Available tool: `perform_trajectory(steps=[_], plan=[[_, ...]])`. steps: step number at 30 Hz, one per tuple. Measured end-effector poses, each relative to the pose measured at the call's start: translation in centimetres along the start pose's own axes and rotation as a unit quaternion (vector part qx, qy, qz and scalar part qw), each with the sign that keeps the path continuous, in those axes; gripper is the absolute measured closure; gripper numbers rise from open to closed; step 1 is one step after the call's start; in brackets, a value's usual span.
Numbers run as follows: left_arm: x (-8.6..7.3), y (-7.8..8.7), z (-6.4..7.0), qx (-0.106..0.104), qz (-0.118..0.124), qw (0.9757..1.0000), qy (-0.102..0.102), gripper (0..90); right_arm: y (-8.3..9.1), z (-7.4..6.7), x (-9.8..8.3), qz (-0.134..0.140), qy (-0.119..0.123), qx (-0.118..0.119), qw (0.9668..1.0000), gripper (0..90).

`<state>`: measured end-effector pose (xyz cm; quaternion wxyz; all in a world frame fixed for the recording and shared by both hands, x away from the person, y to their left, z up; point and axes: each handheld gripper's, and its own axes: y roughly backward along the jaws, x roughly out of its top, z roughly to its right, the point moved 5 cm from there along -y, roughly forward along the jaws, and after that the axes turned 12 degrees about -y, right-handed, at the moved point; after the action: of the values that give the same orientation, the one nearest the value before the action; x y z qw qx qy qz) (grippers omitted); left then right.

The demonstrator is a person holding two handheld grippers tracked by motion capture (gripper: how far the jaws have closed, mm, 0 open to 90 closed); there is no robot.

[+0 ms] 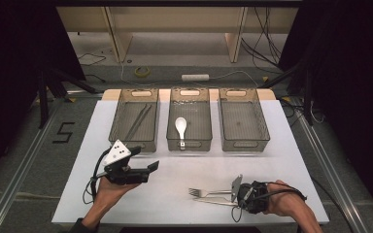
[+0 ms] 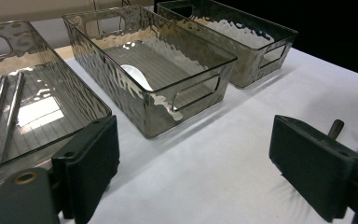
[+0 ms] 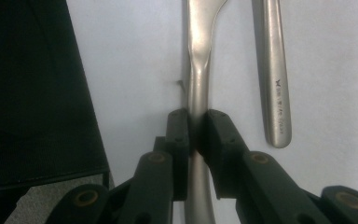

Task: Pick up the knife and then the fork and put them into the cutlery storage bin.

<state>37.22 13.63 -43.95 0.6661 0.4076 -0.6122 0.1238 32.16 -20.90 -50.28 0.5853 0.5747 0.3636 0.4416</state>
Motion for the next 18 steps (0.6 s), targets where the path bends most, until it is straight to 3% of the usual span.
perform_trajectory(steps=[17,18], plan=[[0.0,0.0,-0.1,0.001,-0.001,1.0000,0.000,15.4,1.1,0.2,-0.6,0.029,-0.015,0.032,0.9990,80.7],[0.0,0.0,0.0,0.001,-0.001,1.0000,0.001,15.4,1.3,0.1,-0.6,0.029,-0.025,0.039,0.9985,80.7]])
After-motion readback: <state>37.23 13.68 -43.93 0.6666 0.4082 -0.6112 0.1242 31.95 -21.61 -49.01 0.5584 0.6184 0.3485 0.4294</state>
